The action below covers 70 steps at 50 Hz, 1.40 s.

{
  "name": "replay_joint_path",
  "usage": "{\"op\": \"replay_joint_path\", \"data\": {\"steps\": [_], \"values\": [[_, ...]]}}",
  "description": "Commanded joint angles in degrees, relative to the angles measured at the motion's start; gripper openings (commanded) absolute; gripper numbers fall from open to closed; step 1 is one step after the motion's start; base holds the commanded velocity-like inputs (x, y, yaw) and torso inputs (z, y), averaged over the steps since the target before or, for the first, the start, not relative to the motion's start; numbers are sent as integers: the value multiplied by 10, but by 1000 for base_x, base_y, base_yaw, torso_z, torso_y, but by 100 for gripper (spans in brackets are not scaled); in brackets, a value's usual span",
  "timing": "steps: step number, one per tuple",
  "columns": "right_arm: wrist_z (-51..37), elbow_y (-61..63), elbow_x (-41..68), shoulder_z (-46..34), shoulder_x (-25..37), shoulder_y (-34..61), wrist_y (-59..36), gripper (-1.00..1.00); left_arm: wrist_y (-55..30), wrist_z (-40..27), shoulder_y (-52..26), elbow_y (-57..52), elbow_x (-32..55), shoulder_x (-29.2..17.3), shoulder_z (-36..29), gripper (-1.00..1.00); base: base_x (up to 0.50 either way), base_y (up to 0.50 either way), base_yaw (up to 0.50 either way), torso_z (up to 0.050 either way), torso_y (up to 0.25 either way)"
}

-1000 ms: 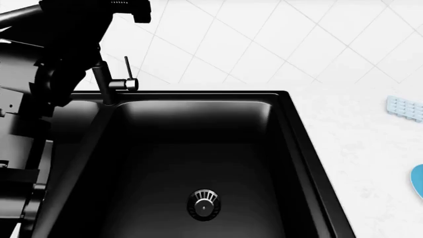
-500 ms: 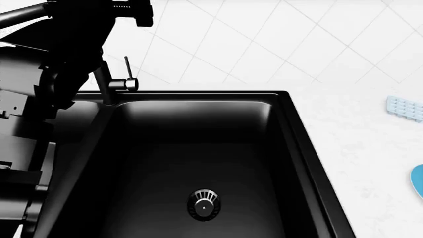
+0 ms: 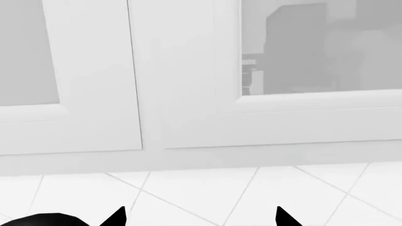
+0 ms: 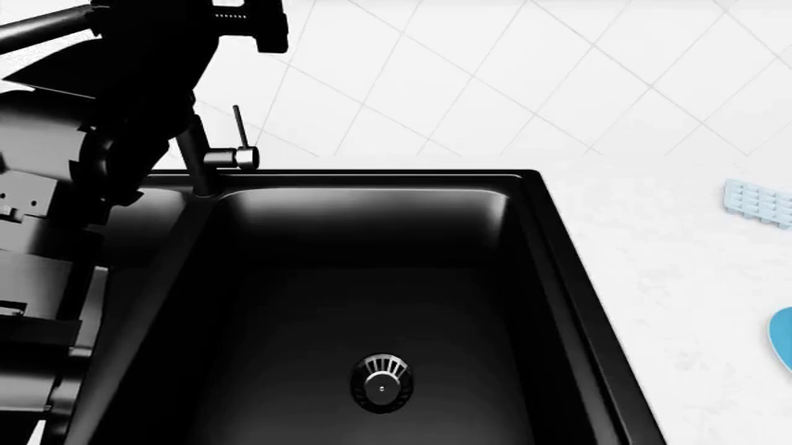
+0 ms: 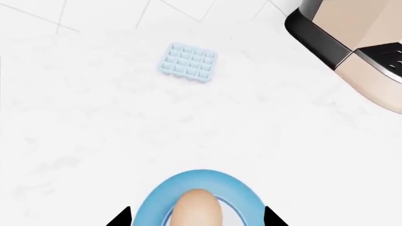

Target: Pick the egg from the counter and place it in the sink. Then turn on the sink faucet.

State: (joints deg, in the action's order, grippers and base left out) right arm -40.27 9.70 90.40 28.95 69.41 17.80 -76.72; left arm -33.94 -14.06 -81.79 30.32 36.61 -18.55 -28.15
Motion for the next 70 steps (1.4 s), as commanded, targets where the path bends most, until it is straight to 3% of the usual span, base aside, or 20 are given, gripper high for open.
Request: {"op": "replay_joint_path", "data": {"steps": [1,11,32,70], "values": [[23,-9,-35,-36,-9,6,25,100,3,1,2,2,0,0,-1,100,0,0,0,0,0],[43,-19,-64,-61,-19,9,46,100,4,0,4,1,0,1,-3,100,0,0,0,0,0],[66,-23,-94,-32,-37,-42,64,100,5,0,4,2,1,0,-3,100,0,0,0,0,0],[92,-43,-134,-72,-55,-36,103,100,12,4,6,9,2,2,-6,100,0,0,0,0,0]]}}
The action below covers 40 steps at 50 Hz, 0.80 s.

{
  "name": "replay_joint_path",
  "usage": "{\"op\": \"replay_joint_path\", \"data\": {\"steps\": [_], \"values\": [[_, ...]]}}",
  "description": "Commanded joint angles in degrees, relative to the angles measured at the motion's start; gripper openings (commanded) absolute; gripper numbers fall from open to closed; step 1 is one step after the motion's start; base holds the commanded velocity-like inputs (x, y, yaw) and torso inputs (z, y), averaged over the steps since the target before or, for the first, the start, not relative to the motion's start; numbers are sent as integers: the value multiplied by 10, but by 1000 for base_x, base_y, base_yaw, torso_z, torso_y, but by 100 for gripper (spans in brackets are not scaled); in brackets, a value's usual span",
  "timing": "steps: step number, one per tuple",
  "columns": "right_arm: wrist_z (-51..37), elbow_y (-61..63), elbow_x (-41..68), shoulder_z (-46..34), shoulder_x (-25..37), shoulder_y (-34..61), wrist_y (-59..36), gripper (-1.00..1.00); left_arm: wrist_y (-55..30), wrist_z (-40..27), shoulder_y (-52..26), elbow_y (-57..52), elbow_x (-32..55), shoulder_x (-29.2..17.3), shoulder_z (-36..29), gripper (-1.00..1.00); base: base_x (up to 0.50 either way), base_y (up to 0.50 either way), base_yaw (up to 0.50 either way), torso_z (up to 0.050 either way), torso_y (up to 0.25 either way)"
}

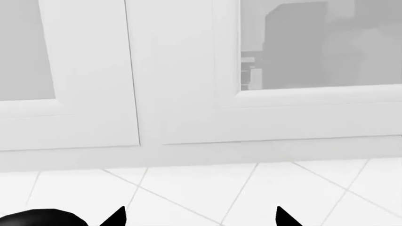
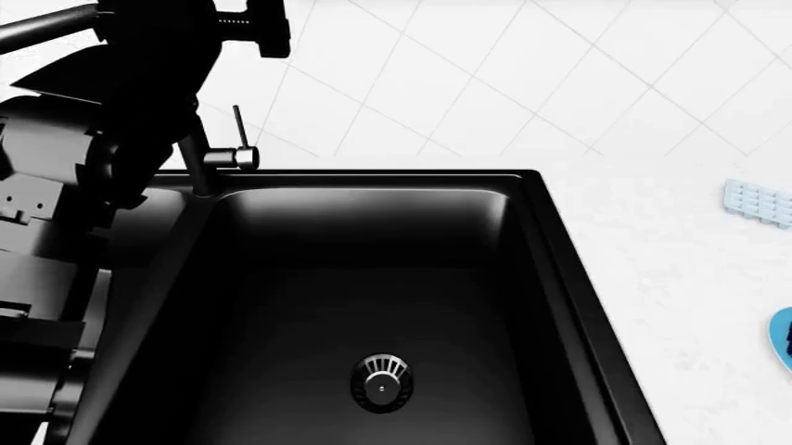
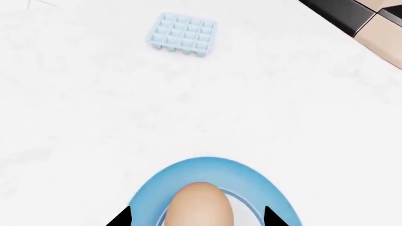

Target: Pick the egg from the counter and place it in the sink. Then turn on the sink faucet.

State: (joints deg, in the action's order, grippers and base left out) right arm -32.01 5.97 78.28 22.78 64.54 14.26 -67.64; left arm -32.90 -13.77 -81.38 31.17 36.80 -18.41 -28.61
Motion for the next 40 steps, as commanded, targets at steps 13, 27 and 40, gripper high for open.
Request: {"op": "replay_joint_path", "data": {"steps": [13,27,40], "values": [[13,-2,-20,-23,-12,2,20,-100,2,0,3,-1,1,0,-2,100,0,0,0,0,0],[17,0,-21,-22,-13,-2,24,-100,-1,-4,8,-9,4,-3,-1,100,0,0,0,0,0],[-2,10,-24,-6,-7,8,33,-100,-1,-3,8,-7,6,-4,-1,100,0,0,0,0,0]]}}
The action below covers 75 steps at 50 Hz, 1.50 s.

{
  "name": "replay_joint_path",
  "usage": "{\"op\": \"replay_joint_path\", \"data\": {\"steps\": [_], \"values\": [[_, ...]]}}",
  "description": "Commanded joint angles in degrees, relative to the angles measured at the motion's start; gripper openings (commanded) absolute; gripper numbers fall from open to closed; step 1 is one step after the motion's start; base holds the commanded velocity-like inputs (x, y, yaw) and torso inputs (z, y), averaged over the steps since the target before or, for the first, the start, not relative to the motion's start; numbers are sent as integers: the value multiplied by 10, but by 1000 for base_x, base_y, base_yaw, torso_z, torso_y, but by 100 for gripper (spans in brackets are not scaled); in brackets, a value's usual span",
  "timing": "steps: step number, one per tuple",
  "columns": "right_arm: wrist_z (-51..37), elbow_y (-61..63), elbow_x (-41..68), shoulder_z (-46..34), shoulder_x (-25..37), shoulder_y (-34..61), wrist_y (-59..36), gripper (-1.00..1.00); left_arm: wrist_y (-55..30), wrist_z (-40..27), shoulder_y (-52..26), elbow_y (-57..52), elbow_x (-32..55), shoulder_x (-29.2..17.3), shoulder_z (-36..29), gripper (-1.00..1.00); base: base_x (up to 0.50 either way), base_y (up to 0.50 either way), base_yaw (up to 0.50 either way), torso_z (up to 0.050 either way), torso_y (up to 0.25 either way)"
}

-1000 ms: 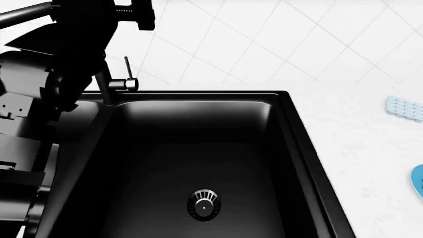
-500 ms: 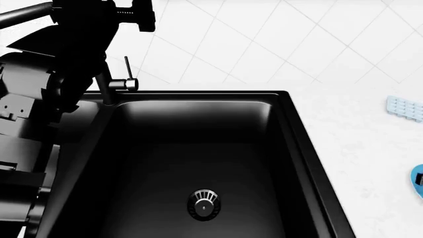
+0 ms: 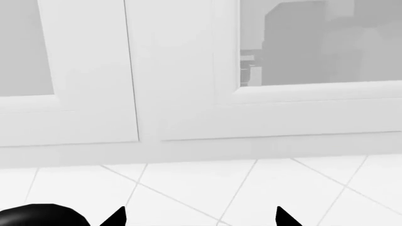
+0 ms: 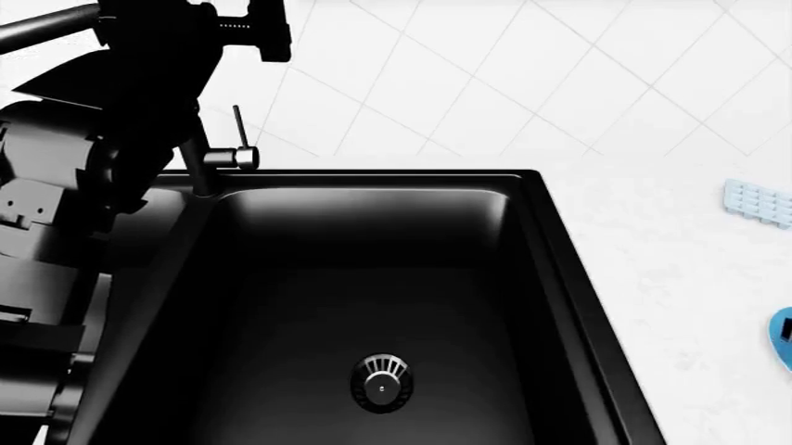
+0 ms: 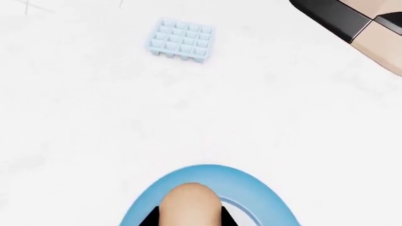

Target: Pick the egg from the counter and place it in the sink. Then turn on the sink faucet.

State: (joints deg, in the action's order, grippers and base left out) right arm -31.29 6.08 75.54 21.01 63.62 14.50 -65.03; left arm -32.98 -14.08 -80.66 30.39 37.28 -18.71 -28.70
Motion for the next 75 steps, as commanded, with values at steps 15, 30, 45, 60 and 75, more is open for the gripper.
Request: {"op": "replay_joint_path", "data": {"steps": [15,30,45,60,75], "values": [[-38,24,41,6,24,68,-2,-100,-2,1,-2,-2,3,-2,-1,100,0,0,0,0,0],[-87,-12,111,-177,62,403,-75,-100,-8,-1,-5,-8,6,-6,0,100,0,0,0,0,0],[-83,-51,69,-286,13,633,-139,-100,-12,-4,-5,-15,9,-7,0,100,0,0,0,0,0],[-53,-64,-2,-354,-81,707,-101,-100,-7,-3,2,-16,11,-7,1,100,0,0,0,0,0],[4,-118,-77,-425,-184,738,-37,-100,-2,-2,3,-11,11,-4,0,100,0,0,0,0,0]]}}
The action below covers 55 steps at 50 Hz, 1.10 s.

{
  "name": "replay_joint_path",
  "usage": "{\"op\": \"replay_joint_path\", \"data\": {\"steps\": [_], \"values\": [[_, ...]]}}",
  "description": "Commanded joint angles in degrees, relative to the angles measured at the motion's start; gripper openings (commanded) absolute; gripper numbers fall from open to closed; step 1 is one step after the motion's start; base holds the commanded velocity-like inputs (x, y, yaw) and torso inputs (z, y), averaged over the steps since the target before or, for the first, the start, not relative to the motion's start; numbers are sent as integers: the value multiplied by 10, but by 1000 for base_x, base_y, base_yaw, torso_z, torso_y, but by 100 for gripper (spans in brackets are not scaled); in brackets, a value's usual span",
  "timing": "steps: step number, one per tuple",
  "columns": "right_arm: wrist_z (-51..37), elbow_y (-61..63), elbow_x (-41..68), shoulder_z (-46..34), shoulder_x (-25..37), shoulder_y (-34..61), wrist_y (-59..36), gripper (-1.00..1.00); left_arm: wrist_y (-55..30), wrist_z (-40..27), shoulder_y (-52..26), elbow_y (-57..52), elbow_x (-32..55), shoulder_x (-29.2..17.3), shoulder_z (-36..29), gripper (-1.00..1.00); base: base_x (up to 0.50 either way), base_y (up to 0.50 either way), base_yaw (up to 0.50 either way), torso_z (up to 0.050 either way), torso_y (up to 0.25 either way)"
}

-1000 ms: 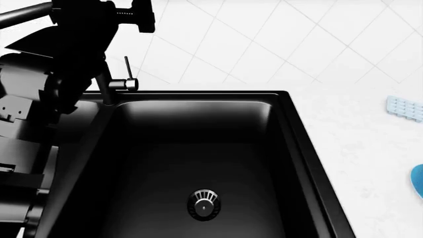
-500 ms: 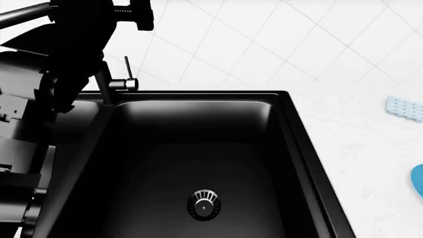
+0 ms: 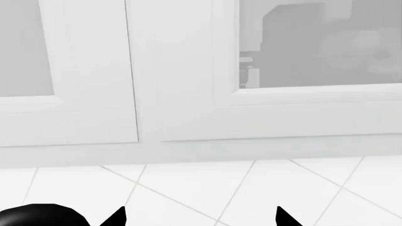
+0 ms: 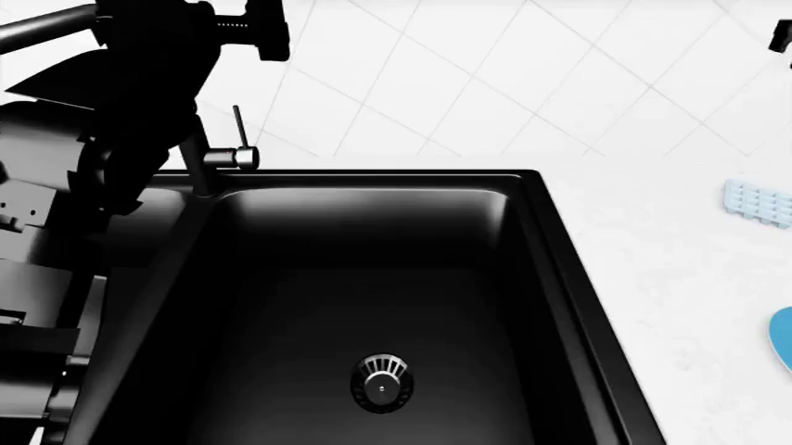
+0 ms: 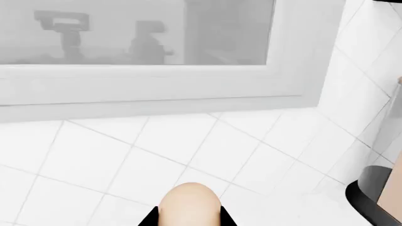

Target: Pick the egg from the counter and place it in the sink. Then turn on the sink faucet.

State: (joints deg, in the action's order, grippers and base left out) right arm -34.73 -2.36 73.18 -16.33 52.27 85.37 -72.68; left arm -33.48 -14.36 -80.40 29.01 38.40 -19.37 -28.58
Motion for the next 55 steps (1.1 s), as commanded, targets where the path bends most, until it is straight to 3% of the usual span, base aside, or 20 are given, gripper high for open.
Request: {"op": "replay_joint_path", "data": {"steps": [1,39,55], "values": [[42,-35,-57,-55,-74,30,42,-100,3,1,1,3,0,3,-2,100,0,0,0,0,0],[157,-180,-161,-174,-290,71,166,-100,8,3,0,11,2,5,-2,100,0,0,0,0,0],[207,-234,-188,-211,-347,12,232,-100,10,4,3,11,3,7,-4,100,0,0,0,0,0]]}}
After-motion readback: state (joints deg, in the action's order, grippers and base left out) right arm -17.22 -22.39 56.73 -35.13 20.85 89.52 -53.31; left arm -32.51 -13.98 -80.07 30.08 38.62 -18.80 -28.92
